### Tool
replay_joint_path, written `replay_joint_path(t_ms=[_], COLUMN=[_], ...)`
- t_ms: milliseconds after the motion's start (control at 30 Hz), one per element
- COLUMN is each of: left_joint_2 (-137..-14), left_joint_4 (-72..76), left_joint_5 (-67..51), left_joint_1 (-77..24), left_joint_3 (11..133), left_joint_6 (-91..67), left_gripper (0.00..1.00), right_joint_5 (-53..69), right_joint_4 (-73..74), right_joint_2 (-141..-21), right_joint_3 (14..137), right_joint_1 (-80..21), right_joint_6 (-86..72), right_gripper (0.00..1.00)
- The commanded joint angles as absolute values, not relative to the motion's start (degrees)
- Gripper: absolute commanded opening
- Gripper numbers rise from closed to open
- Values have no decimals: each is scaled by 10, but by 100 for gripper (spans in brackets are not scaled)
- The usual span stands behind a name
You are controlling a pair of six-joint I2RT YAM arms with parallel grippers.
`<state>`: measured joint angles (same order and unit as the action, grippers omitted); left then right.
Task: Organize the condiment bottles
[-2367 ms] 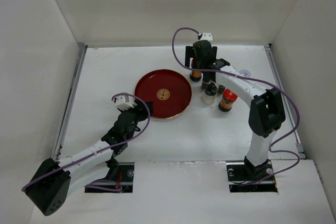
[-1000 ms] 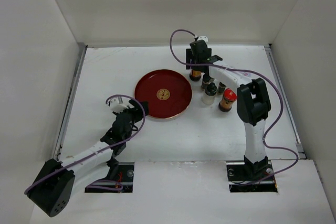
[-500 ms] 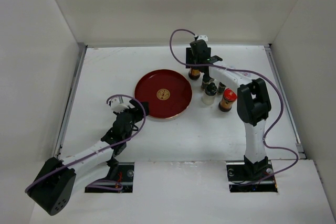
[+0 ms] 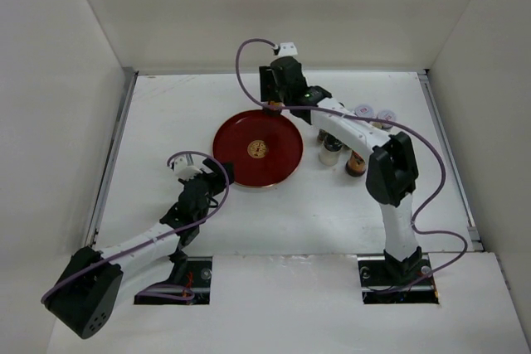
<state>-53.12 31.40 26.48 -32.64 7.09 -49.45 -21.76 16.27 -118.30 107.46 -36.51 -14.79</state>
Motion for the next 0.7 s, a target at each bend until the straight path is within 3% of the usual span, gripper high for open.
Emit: replay_joint_path(t_ms=[0,200,667], left_joint_2=[-532,-533,-521], left_joint_4=[338,341,342], left_joint_5=[262,262,261], left_joint_1=[-322,-321,-328], left_joint_3=[66,63,63], left_joint_6=[-507,-508,-505], left_gripper=[71,71,72], right_joint_5=[-206,-205,-228], right_joint_4=[88,108,92], right_joint_2=[-1202,-1273,-1331], right_joint_3=[1171,1251,1261], right_joint_1=[-394,-428,-454], right_joint_6=[-156,-154,-149], right_gripper=[53,53,56])
